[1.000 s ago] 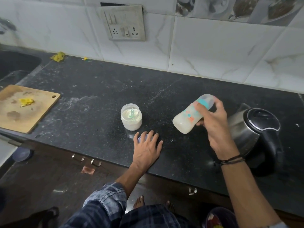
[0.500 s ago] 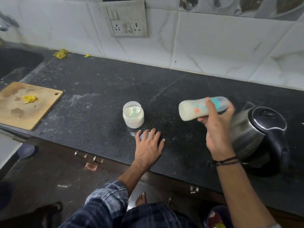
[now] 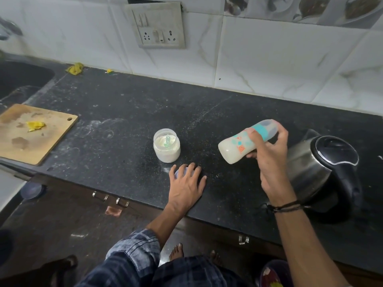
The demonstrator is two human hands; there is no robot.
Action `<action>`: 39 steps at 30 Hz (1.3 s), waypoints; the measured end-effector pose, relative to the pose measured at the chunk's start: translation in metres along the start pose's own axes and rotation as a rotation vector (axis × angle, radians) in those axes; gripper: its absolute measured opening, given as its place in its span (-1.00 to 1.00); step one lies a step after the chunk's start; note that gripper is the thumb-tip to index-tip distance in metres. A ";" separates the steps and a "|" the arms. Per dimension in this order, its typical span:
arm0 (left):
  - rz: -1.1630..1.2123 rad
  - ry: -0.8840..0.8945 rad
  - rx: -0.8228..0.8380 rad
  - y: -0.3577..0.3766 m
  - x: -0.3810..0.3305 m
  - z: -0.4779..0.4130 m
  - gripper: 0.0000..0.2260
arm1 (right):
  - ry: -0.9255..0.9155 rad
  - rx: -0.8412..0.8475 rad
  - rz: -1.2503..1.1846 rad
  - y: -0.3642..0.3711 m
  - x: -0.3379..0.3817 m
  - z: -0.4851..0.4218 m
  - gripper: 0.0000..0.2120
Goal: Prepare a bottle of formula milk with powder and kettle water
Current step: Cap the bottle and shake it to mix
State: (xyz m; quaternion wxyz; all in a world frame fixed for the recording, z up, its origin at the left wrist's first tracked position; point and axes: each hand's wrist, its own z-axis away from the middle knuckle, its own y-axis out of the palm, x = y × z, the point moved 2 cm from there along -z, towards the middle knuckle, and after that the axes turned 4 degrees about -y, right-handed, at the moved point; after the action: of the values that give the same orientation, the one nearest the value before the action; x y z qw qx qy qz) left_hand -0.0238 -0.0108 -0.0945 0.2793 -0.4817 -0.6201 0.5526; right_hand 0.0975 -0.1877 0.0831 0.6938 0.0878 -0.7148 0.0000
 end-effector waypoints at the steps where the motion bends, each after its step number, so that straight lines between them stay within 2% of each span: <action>1: 0.001 0.001 -0.007 0.000 0.000 0.000 -0.65 | -0.012 0.021 0.007 0.002 -0.001 0.000 -0.47; 7: 0.000 0.003 -0.007 -0.002 0.000 0.001 -0.66 | -0.093 0.107 0.162 0.004 -0.007 -0.001 -0.34; 21: 0.011 0.004 -0.019 -0.002 0.000 0.001 -0.65 | -0.343 0.243 0.606 0.010 -0.025 -0.012 -0.25; 31: 0.007 0.015 -0.054 0.006 0.002 0.001 -0.66 | -0.342 0.364 0.790 0.012 -0.072 -0.014 -0.19; 39: -0.007 0.025 -0.080 0.003 0.001 0.002 -0.71 | -0.331 0.391 0.817 0.010 -0.094 -0.011 -0.18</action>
State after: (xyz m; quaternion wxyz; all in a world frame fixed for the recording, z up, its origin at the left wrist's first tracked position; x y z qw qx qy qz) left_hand -0.0248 -0.0110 -0.0974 0.2695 -0.4973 -0.6397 0.5205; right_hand 0.1090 -0.1643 -0.0088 0.4843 -0.0725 -0.7783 0.3930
